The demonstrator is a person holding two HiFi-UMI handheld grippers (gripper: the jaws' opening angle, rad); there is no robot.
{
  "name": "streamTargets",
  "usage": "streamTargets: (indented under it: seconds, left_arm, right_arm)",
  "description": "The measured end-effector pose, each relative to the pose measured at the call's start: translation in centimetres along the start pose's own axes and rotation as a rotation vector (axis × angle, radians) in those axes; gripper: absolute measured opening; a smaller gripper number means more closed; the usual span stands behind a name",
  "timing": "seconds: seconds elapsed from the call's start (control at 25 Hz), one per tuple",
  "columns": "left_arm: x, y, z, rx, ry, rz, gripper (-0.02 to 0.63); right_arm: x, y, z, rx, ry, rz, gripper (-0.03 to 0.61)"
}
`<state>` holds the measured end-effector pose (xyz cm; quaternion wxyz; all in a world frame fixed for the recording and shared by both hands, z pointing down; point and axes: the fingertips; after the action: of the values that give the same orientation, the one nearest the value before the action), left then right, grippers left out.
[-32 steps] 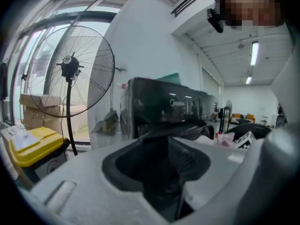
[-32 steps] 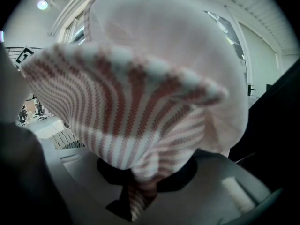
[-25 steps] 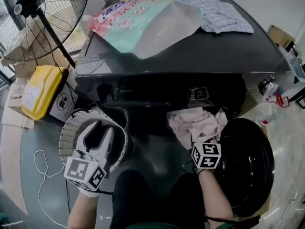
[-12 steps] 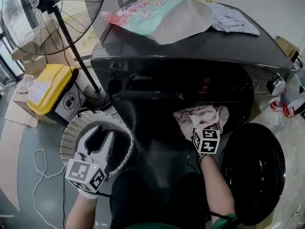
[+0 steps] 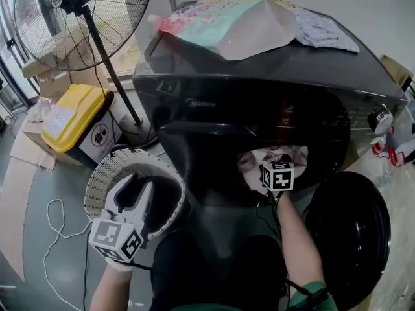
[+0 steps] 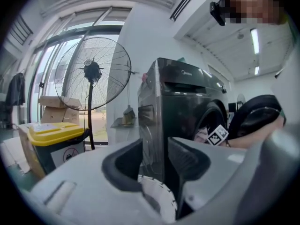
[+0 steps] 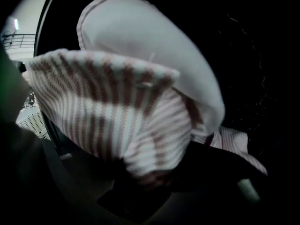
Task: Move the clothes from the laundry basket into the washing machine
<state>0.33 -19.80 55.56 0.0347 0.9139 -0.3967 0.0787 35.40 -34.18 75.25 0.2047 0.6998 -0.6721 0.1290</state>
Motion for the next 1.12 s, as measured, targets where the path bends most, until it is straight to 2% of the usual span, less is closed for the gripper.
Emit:
streamTargets:
  seconds: [0.04,0.12,0.24,0.32,0.48,0.64,0.72,0.8,0.92,1.08,1.12]
  left_arm:
    - [0.1,0.0,-0.2,-0.001,0.002,-0.001,0.169]
    - [0.4,-0.1,-0.4,-0.002,0.003,-0.005,0.169]
    - [0.9,0.0,-0.4,-0.001,0.002,-0.013,0.169]
    - [1.3,0.0,-0.3,-0.002,-0.003,-0.018,0.169]
    - [2.3,0.2,-0.1,-0.006,-0.015,-0.028,0.169]
    - [3.0,0.0,-0.2,-0.011,-0.013,-0.040,0.169]
    - [3.1,0.0,-0.4,-0.011,-0.012,-0.044,0.169]
    - [3.1,0.0,-0.5,-0.011,-0.012,-0.045,0.169]
    - [2.9,-0.1,-0.5,-0.008,-0.010,-0.044,0.169]
    - [2.4,0.0,-0.4,-0.009,-0.008,-0.032,0.169]
    - [2.2,0.1,-0.4,-0.012,-0.009,-0.027,0.169]
  right_arm:
    - [0.2,0.2,-0.5,-0.010,0.025,0.008,0.260]
    - [0.2,0.4,-1.1,-0.041,0.054,0.014,0.308]
    - [-0.4,0.3,-1.6,-0.085,0.057,0.008,0.323]
    - [-1.3,-0.3,-2.0,-0.079,0.067,-0.011,0.330]
    - [-4.0,-1.4,-2.0,-0.015,0.062,-0.030,0.330]
    - [-7.4,-1.2,-1.4,0.088,0.002,0.005,0.331]
    - [-8.3,-1.0,-2.3,0.103,0.012,0.012,0.330]
    - [-8.3,-0.7,-4.3,0.087,0.059,0.010,0.331]
    - [-7.1,-0.1,-7.6,0.035,0.159,0.020,0.373]
    - [-4.4,0.5,-9.4,-0.053,0.209,0.023,0.367]
    - [-3.8,0.5,-9.5,-0.074,0.213,0.024,0.344]
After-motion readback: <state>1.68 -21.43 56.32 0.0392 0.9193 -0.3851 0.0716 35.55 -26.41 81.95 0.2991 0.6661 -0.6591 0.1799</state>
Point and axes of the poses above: the fingertips, and each gripper's own axes: x forward along the fingers, y to its left, z out of its top, and after that the axes turned 15 degrees about -z, right-handed
